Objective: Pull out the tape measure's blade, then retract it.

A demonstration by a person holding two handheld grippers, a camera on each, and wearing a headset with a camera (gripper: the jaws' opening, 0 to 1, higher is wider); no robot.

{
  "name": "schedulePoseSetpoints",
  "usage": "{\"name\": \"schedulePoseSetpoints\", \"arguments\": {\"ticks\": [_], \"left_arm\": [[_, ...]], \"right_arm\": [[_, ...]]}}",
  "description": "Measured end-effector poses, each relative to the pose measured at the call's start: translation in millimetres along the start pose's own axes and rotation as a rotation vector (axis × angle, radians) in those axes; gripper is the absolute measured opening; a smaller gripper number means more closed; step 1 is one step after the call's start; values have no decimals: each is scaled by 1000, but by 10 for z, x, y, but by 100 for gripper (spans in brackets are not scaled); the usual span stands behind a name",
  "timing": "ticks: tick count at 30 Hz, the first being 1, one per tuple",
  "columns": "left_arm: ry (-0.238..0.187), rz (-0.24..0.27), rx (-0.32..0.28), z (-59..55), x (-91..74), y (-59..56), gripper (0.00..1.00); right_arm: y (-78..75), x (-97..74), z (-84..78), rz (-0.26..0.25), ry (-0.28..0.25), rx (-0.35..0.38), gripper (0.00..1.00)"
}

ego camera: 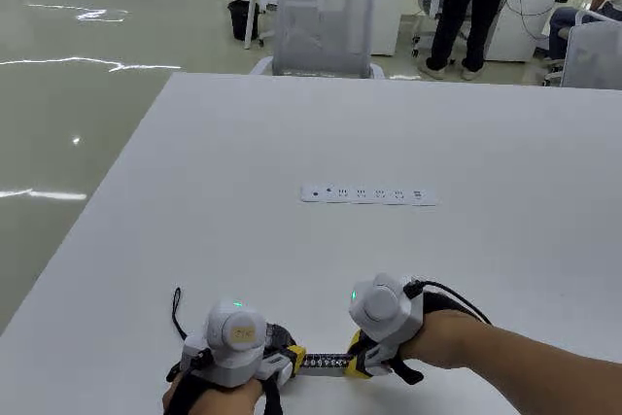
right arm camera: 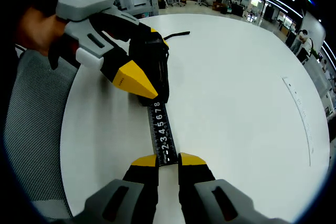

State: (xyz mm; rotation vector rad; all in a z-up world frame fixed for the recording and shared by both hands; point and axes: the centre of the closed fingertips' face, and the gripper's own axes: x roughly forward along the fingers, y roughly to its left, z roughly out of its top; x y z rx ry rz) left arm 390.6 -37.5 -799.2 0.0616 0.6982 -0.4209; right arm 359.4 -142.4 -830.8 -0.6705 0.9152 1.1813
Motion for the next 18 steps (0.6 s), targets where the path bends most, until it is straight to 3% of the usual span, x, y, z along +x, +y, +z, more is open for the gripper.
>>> {"name": "schedulePoseSetpoints", "arguments": {"ticks": [18], "left_arm": [[-8, 6, -8, 16, 12, 3, 59]], "right_arm": [[11, 100, 156, 3, -28, 12, 13]]}}
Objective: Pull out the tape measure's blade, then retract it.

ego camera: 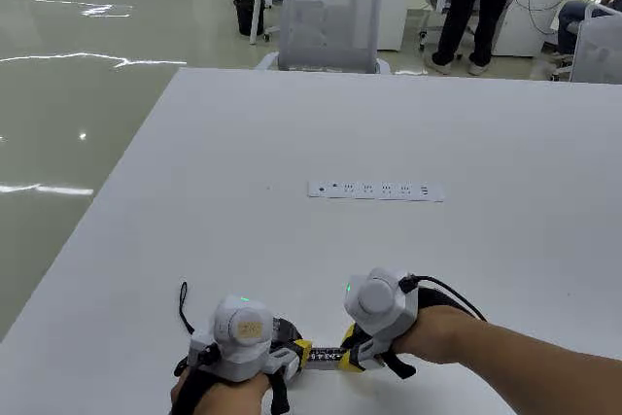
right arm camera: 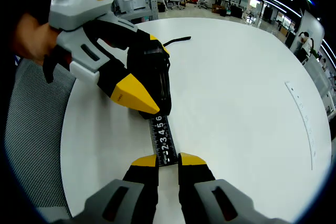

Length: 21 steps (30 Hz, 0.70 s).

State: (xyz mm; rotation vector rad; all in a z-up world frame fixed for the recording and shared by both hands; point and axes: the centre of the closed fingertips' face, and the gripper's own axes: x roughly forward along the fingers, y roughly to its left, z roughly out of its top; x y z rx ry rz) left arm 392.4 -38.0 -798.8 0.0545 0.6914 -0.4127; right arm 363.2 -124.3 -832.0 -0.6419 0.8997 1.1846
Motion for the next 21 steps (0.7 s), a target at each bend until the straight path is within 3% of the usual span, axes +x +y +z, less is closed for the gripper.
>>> {"name": "schedulePoseSetpoints", "arguments": {"ticks": [9, 21], "left_arm": [[-17, -20, -40, 21, -21, 30, 59], [-17, -23, -26, 7, -30, 8, 59]], "right_arm": [[51, 62, 134, -1, -35, 12, 13], [77, 124, 226, 2, -36, 6, 13]]}}
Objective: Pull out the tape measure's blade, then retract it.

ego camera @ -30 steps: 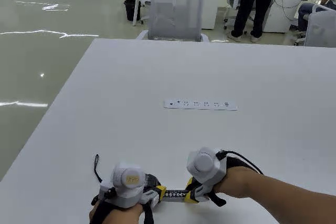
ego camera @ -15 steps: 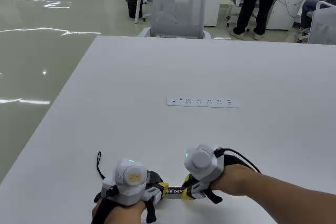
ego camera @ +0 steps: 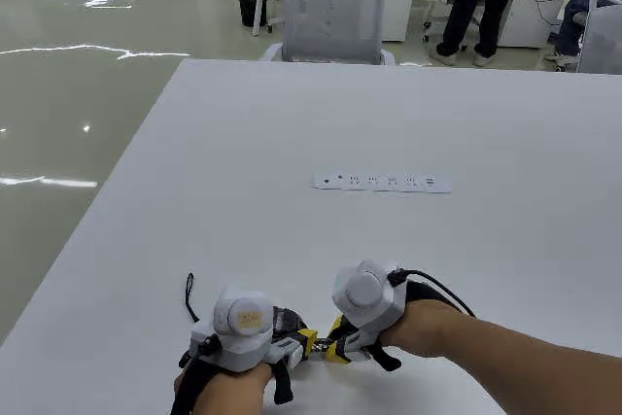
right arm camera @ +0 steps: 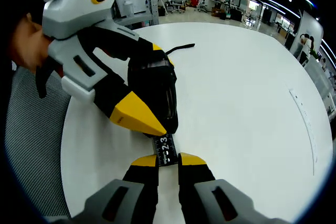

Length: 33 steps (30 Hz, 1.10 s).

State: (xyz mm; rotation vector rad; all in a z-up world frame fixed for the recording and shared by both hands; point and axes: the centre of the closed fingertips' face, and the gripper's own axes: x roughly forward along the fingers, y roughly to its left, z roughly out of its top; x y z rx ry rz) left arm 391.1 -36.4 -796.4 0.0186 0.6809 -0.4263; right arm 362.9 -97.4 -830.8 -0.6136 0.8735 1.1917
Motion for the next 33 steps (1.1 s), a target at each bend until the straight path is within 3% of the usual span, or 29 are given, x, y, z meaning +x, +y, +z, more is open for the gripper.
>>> {"name": "schedulePoseSetpoints", "arguments": {"ticks": [13, 19, 23, 29, 30, 33], "left_arm": [[-6, -6, 2, -3, 5, 2, 59], [-1, -8, 3, 0, 7, -1, 59], [-2, -9, 2, 7, 14, 5, 59], [-4, -9, 1, 4, 13, 7, 59], [-4, -9, 1, 4, 13, 7, 59], [-4, -9, 1, 3, 13, 9, 59]], "right_arm": [[37, 83, 102, 10, -13, -22, 14], [50, 82, 130, 22, -47, -34, 15], [64, 51, 129, 22, -71, -76, 16], [40, 35, 14, 20, -39, -79, 16], [50, 29, 26, 19, -53, -96, 15], [38, 38, 35, 7, -55, -56, 15]]}}
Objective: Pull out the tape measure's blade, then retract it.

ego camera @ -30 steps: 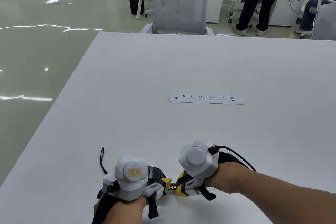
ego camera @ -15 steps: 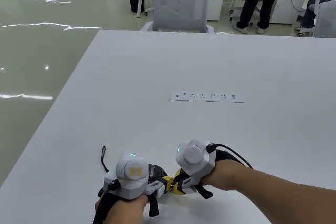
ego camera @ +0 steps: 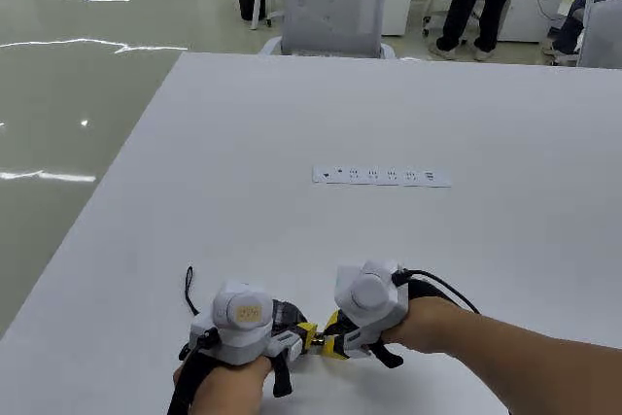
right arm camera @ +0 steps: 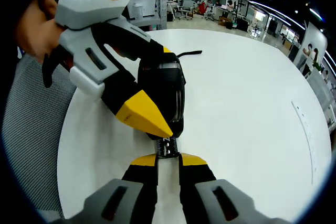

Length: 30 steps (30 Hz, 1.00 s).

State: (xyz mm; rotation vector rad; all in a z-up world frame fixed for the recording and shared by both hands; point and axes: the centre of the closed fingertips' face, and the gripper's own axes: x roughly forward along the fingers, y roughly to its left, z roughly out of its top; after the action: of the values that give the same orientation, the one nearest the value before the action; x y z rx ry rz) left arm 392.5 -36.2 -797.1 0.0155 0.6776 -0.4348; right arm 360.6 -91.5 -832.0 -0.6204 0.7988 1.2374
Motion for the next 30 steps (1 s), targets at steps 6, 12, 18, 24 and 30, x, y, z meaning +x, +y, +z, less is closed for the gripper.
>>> {"name": "schedulePoseSetpoints", "arguments": {"ticks": [6, 12, 18, 24, 30], "left_arm": [[-3, -2, -3, 5, 3, -2, 59], [-3, -2, -4, 3, 0, 0, 59], [-4, -2, -6, 0, -4, -1, 59], [-3, -1, -8, -6, -6, 1, 59], [-2, -1, -9, -9, -10, -1, 59]], "right_arm": [[-5, 15, 34, -4, -5, 27, 14], [0, 32, 52, -5, -12, 33, 14], [6, 47, 73, -3, -18, 46, 14], [20, 55, 95, -1, -23, 51, 14], [22, 80, 124, 2, -27, 54, 14]]}}
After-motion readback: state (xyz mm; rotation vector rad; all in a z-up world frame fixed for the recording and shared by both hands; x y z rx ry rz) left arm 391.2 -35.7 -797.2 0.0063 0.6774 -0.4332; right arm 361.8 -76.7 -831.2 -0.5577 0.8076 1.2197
